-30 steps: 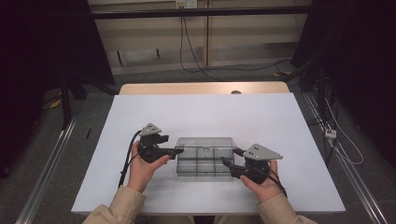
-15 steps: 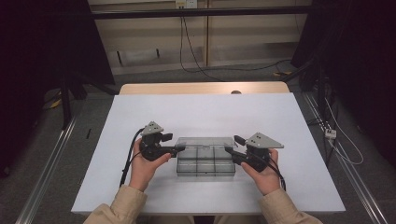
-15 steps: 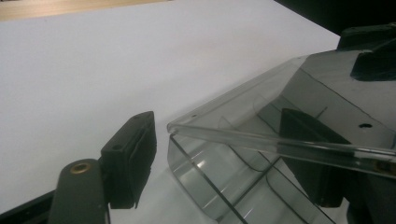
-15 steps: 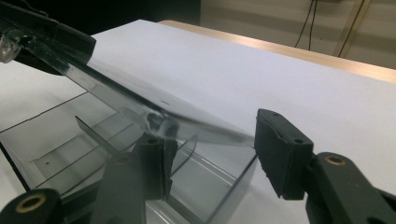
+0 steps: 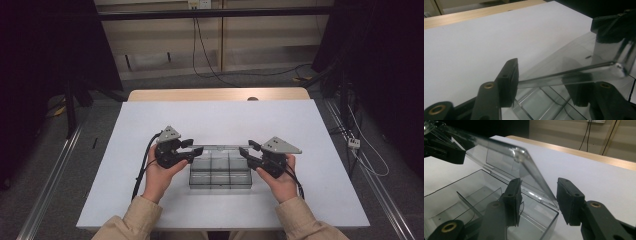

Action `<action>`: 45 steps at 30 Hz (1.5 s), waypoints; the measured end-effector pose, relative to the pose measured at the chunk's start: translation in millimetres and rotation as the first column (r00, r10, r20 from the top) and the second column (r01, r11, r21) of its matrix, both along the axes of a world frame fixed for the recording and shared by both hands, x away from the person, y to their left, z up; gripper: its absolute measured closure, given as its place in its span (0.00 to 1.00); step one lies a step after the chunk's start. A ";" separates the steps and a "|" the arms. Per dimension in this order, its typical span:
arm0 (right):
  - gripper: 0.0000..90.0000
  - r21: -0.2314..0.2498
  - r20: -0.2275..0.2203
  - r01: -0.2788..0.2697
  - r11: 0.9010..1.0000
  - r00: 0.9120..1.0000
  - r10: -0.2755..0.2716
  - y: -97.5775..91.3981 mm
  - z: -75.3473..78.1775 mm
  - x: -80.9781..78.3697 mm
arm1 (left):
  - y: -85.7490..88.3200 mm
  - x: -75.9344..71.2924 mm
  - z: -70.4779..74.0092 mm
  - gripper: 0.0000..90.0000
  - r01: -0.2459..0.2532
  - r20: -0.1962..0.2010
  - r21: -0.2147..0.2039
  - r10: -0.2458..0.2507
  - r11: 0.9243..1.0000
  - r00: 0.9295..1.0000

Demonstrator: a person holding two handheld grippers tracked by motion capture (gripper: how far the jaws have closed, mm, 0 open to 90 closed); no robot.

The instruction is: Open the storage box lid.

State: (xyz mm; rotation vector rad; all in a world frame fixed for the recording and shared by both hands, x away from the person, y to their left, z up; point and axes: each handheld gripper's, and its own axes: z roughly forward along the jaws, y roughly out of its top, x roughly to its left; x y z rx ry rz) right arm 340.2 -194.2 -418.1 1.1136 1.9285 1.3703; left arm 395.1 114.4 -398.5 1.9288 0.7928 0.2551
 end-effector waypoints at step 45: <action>0.62 0.006 -0.008 0.039 0.999 0.999 -0.039 8.2 -5.5 36.1 | -10.3 27.2 3.3 0.62 -0.061 0.011 -0.022 0.061 0.998 0.998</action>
